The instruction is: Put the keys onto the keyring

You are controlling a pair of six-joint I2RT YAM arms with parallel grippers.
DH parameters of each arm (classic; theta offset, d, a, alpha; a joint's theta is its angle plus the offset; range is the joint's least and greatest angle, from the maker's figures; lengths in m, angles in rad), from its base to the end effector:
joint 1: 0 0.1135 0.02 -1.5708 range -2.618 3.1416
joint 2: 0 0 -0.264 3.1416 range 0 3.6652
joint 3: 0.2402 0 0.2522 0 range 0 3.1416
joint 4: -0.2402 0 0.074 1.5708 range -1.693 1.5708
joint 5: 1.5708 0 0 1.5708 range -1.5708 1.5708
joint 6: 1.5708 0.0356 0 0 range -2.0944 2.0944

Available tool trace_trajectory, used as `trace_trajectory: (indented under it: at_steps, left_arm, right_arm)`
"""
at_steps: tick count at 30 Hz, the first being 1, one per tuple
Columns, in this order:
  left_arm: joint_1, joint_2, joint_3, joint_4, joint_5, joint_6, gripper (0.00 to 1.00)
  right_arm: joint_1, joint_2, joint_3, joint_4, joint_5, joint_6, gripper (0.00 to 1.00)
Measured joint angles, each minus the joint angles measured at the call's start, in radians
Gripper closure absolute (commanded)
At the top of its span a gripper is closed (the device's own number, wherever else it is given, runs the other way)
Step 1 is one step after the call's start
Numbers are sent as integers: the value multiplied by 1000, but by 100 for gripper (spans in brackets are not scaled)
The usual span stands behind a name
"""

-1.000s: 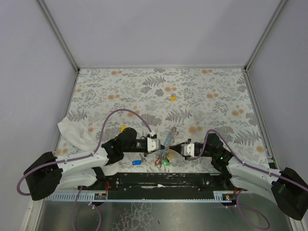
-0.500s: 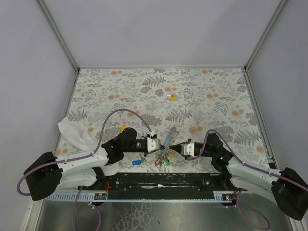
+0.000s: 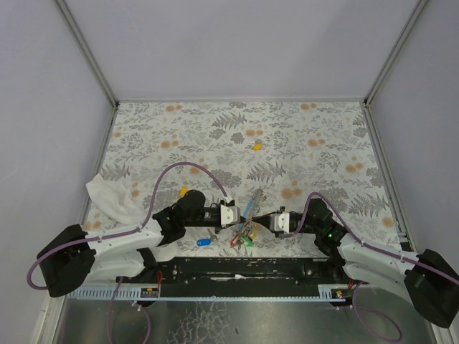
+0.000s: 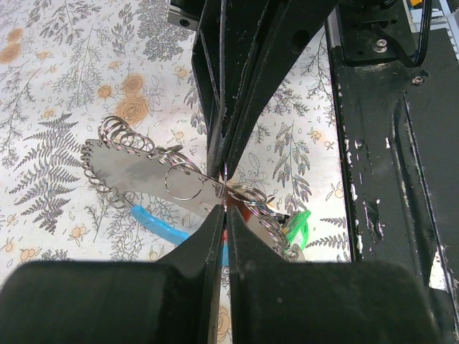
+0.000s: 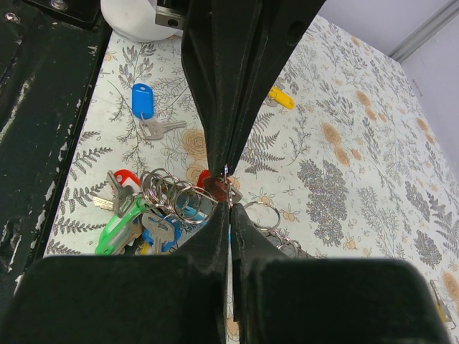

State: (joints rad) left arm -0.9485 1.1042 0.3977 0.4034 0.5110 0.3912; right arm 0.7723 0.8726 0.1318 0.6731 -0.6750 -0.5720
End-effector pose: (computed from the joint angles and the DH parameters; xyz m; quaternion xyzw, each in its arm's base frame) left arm 0.1180 -0.1944 0.2045 0.6014 0.5182 -0.3534 0.4949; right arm 0.1085 0.1367 0.1878 -0.6062 0.3987 0.3051 0.6168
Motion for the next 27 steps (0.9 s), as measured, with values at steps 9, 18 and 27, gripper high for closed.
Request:
trace_trajectory:
  at_steps: [9,18,27]
  left_arm:
    - [0,-8,0,0,-11,0,100]
    - [0,-16,0,0,-18,0,100]
    - [0,-15,0,0,-17,0,100]
  right_arm:
    - [0,0,0,0,2,5,100]
    - [0,0,0,0,2,5,100]
    - [0,0,0,1,4,6,100]
